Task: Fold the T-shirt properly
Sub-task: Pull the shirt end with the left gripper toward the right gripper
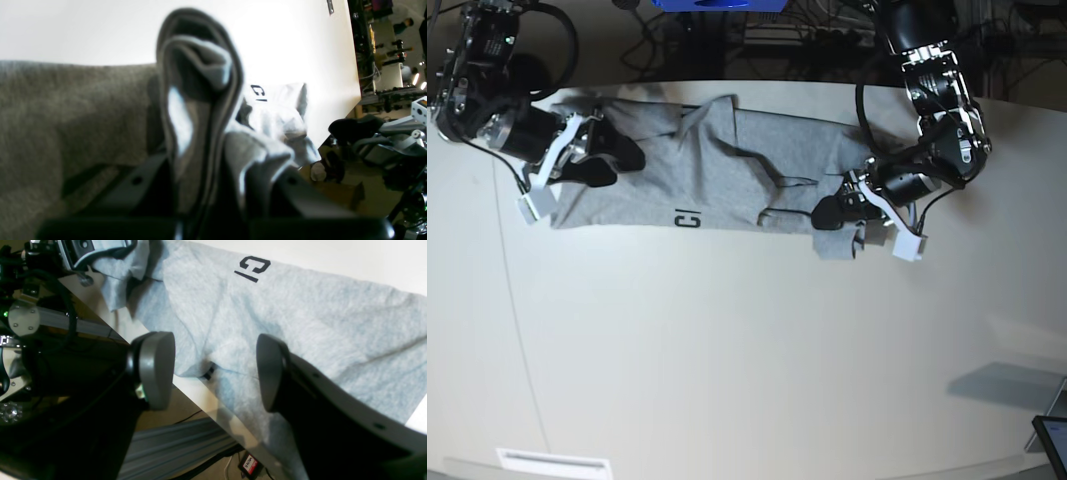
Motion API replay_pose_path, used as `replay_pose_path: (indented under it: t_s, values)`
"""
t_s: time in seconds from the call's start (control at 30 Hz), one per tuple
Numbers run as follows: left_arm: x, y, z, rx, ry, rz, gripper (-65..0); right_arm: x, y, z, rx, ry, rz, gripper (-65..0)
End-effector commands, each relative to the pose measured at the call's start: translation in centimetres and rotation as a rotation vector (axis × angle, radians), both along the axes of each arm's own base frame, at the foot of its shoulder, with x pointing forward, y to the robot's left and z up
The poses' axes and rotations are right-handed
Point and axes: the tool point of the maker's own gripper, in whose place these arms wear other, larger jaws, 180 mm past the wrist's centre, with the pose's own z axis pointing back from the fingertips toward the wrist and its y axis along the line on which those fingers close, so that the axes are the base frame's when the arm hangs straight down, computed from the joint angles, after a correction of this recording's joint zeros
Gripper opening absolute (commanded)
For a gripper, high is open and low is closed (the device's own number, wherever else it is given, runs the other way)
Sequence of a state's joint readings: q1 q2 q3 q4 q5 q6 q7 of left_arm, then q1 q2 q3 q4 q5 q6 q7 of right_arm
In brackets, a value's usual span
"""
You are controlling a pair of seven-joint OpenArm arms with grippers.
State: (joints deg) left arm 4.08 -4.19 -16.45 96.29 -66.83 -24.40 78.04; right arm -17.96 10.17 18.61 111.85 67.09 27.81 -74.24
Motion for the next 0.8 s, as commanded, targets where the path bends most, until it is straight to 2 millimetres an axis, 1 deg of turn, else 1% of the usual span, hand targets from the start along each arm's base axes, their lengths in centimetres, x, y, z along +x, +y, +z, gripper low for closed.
replay_pose_path:
  t_s: [0.0,0.1,0.23,0.57,0.77]
  values:
    - [0.6,-0.3,1.3,-0.023,-0.046,-0.001,-65.0,0.5,0.0,1.0,0.018,-0.039,-0.002,-27.7]
    - [0.6,-0.8,1.1,-0.029,-0.041,-0.007,-65.0,0.5,0.0,1.0,0.018,-0.039,-0.002,-27.7]
    - [0.3,-2.2,1.0,-0.035,-0.036,-0.052,-65.0,0.5,0.0,1.0,0.018,-0.039,-0.002,-27.7]
    - [0.3,-2.4,1.0,-0.045,-0.037,-0.052,-65.0,0.5,0.0,1.0,0.018,-0.039,-0.002,-27.7]
    - [-0.4,-2.8,0.5,-0.057,-0.016,-0.052,-65.0,0.5,0.0,1.0,0.018,-0.039,-0.002,-27.7]
